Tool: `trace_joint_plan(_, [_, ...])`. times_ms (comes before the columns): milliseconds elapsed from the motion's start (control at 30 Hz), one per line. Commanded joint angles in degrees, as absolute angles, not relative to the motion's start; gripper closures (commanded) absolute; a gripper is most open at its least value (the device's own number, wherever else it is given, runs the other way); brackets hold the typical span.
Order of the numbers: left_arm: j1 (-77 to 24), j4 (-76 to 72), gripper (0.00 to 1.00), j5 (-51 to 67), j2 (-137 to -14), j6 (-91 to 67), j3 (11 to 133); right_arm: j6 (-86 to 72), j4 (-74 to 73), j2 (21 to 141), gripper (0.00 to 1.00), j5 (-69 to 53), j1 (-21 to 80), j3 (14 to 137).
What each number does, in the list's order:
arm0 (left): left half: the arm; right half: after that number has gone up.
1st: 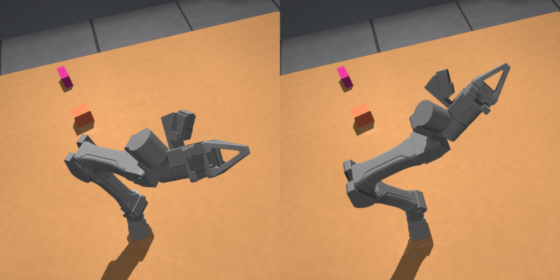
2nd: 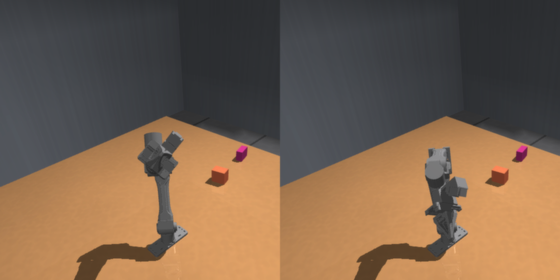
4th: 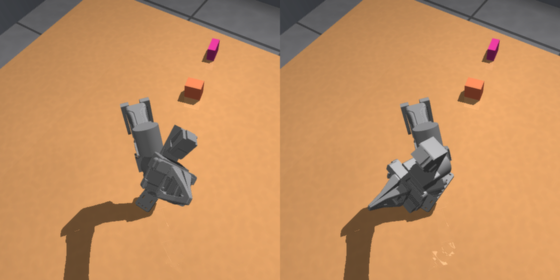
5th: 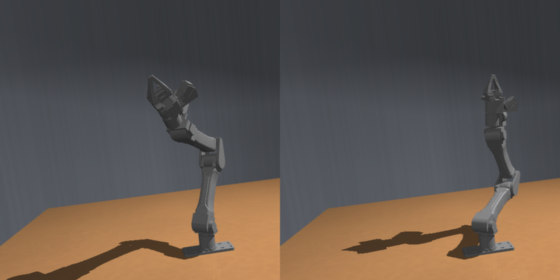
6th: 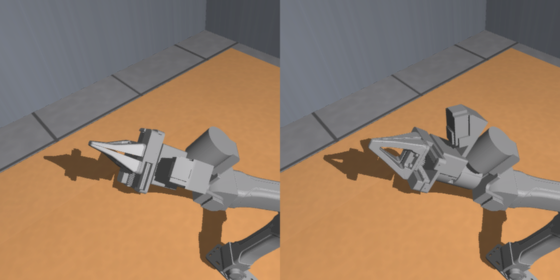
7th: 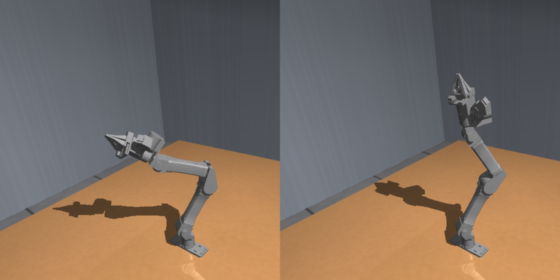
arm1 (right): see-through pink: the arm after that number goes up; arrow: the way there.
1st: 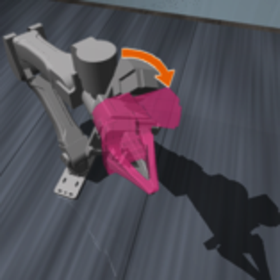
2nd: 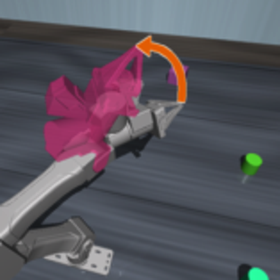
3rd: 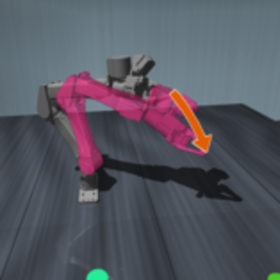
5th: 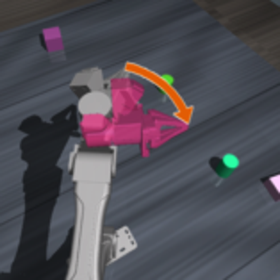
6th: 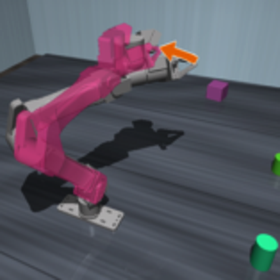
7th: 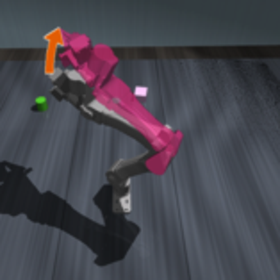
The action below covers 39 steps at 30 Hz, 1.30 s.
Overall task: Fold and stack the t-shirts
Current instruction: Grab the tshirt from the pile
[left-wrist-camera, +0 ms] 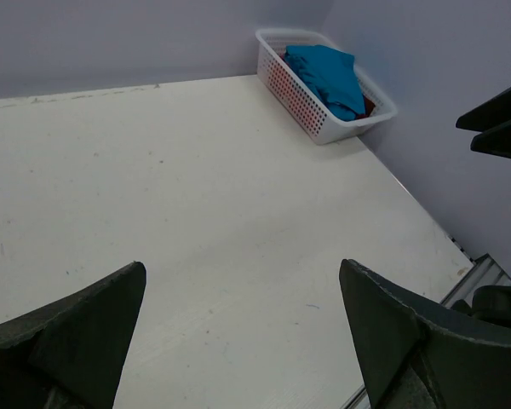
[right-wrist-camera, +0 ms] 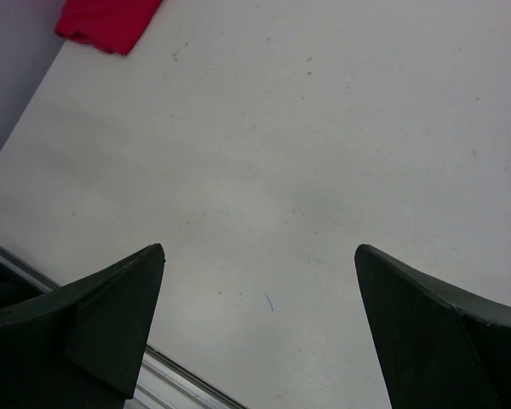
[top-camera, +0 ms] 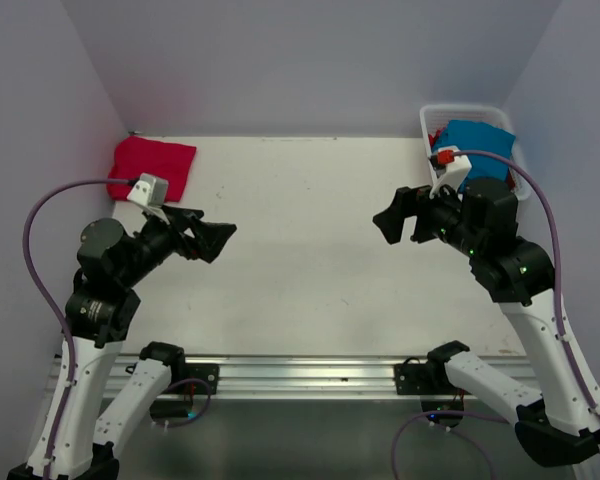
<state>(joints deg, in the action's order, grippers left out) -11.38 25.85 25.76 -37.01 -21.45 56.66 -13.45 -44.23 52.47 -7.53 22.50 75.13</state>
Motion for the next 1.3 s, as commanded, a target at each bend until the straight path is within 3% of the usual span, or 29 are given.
trace_joint_plan(0, [-11.2,25.3,0.0,26.3,-36.4,-21.5,57.4,-13.5,-42.0,52.0,0.01,-9.3,22.9,75.4])
trace_joint_plan(333, [-11.2,23.8,0.0,26.2,-35.0,-20.7,56.2,-13.3,-40.0,54.1,0.01,-7.0,22.9,76.4])
trace_joint_plan(467, [-11.2,24.1,0.0,24.8,-35.2,-20.0,55.8,-12.1,-40.1,58.9,0.01,8.9,22.9,78.6])
trace_joint_plan(500, [-11.2,24.3,0.0,23.0,-35.2,-19.8,55.7,-11.4,-40.3,61.1,0.01,18.0,22.9,79.7])
trace_joint_plan(600, [-11.2,26.2,0.0,22.2,-36.7,-18.9,56.5,-10.8,-42.8,71.3,0.01,31.8,22.4,88.6])
trace_joint_plan(667, [-11.2,27.5,0.0,22.3,-37.7,-18.5,57.3,-12.9,-45.2,79.3,0.01,33.7,21.2,92.8])
trace_joint_plan(900, [-11.2,28.9,0.0,22.0,-34.5,-18.1,55.7,-25.8,-51.2,102.0,0.01,26.6,3.4,110.6])
trace_joint_plan(1033, [-11.2,31.0,0.0,21.4,-32.6,-17.1,54.5,-26.9,-57.8,113.7,0.01,27.3,0.5,128.4])
trace_joint_plan(1267, [-11.2,32.3,0.0,19.6,-30.0,-16.6,52.3,-31.6,-57.6,123.7,0.05,14.3,-6.5,136.3])
